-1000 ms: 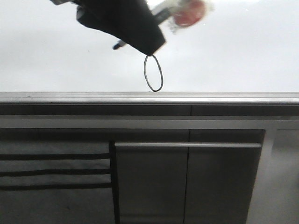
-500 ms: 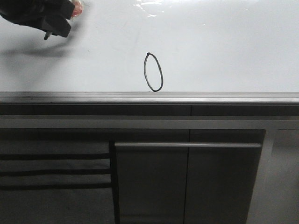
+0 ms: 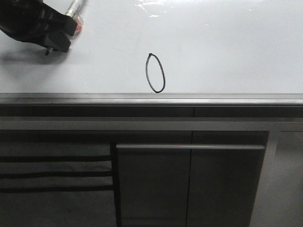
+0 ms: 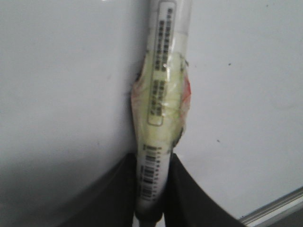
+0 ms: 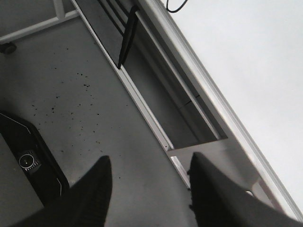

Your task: Write number 0 on whiteboard

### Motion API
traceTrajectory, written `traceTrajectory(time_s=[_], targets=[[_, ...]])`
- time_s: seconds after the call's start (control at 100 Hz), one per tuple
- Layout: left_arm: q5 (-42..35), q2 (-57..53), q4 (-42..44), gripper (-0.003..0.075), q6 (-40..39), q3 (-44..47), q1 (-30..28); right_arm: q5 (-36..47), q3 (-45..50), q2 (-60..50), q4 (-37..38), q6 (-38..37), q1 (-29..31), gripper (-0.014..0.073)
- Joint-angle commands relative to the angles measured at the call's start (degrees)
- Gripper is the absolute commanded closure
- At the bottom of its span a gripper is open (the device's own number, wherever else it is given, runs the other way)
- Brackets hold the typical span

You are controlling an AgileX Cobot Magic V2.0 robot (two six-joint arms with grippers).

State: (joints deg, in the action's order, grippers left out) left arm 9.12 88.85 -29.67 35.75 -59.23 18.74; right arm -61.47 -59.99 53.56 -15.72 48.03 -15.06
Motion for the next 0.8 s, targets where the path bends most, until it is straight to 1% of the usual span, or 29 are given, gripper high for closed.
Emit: traceTrajectory(time_s=[0.0,0.11,0.12,0.18,0.25,0.42,0.52,0.57,0.65,0.73,0.79], targets=[[-2.3,-1.8,-0.9,0.0651,-0.7,-1.4,-0.1,3.1,-1.4,-0.4,-1.0,-0.3,0.5,0.0261],[-2.1,-1.8,-0.9,0.0514,-0.8,-1.4,-0.1,3.1,-1.4,-0.4,-1.0,-0.3,0.5,0.0261],[-2.1,-1.8,-0.9,0.0514,-0.8,-1.4,-0.1,3.1,-1.4,-0.4,-1.0,-0.3,0.5,0.0262],[-1.9,-1.8,-0.9,0.0454,-0.8,-1.4,-0.1,3.1,-1.4,-0.4,-1.0,-0.3,0.5,0.0261],[-1.6,-1.8,-0.9,0.0419,-0.8,-1.4,-0.1,3.1,-1.4,-0.4,-1.0,-0.3,0.5,0.0261],[0.7,-2.6,-0.9,0.0410,-0.8,-1.4,-0.2,3.1,-1.4,-0.4,-1.0,-1.3,0.5,0.0261],[4.4,-5.4,-0.3,0.0411,-0.8,-1.4,-0.6,3.1,-1.4,-1.1,-0.3,-4.2,0.5,0.0262],[7.5,-7.5,0.8,0.0411,-0.8,-1.4,-0.7,3.1,-1.3,-1.5,0.1,-5.7,0.9,0.0262],[12.5,-11.2,2.2,0.0411,-0.8,-1.4,-0.7,3.3,-1.3,-1.7,0.1,-10.8,2.6,0.0262],[17.6,-15.8,4.0,0.0419,-0.8,-1.4,-0.7,3.5,-1.2,-1.7,0.2,-17.7,6.1,0.0262],[21.5,-19.0,5.0,0.0419,-1.1,-1.4,-0.7,4.0,-0.7,-1.7,0.2,-21.0,8.9,0.0263]])
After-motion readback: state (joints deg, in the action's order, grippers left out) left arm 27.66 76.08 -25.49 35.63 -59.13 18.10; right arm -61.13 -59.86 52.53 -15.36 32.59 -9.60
